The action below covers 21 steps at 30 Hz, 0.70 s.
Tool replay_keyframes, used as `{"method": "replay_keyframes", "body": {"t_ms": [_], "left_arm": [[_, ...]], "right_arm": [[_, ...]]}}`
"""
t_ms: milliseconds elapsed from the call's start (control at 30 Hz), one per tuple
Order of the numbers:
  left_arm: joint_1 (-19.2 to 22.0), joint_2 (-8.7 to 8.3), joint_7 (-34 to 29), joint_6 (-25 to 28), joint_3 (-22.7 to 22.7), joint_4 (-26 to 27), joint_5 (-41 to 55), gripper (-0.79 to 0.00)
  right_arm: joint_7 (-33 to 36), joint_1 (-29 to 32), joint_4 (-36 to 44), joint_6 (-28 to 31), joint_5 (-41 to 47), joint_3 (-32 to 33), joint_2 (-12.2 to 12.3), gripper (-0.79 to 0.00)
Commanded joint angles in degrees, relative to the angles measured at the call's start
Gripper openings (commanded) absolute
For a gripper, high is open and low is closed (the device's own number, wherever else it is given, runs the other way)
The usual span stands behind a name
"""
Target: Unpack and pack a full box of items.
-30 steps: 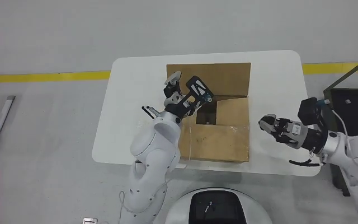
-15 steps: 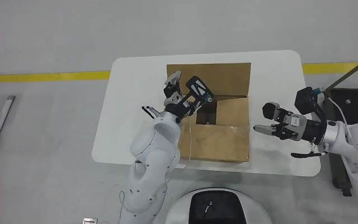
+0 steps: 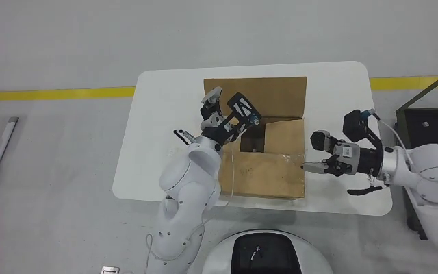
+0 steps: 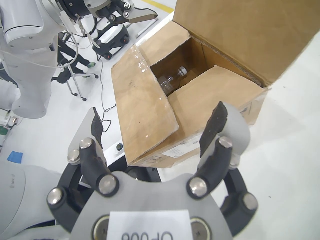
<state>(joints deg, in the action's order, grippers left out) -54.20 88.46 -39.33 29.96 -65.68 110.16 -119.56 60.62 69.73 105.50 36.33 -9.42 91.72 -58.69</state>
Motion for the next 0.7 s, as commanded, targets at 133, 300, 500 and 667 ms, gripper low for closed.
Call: {"method": "replay_keyframes", "body": {"t_ms": [133, 300, 500, 667], "left_arm": [[0.0, 0.0, 0.0, 0.0, 0.0, 0.0, 0.0, 0.0], [-0.9, -0.27, 1.2, -0.9, -0.5, 0.3, -2.1, 0.0], [-1.1, -0.49, 0.0, -1.3, -2.4, 1.4, -2.4, 0.0], [-1.0, -0.61, -1.0, -1.7, -3.9, 2.3, -1.9, 0.0]], "right_arm": [[5.5, -4.1, -5.2, -1.1, 6.5, -3.5, 0.5, 0.0], [7.3, -6.8, -8.5, -1.8, 8.5, -5.6, 0.8, 0.0], [8.3, -9.1, -10.7, -2.0, 8.7, -8.0, 1.1, 0.0], [9.5, -10.0, -10.7, -2.2, 9.6, -10.0, 1.5, -0.376]]}}
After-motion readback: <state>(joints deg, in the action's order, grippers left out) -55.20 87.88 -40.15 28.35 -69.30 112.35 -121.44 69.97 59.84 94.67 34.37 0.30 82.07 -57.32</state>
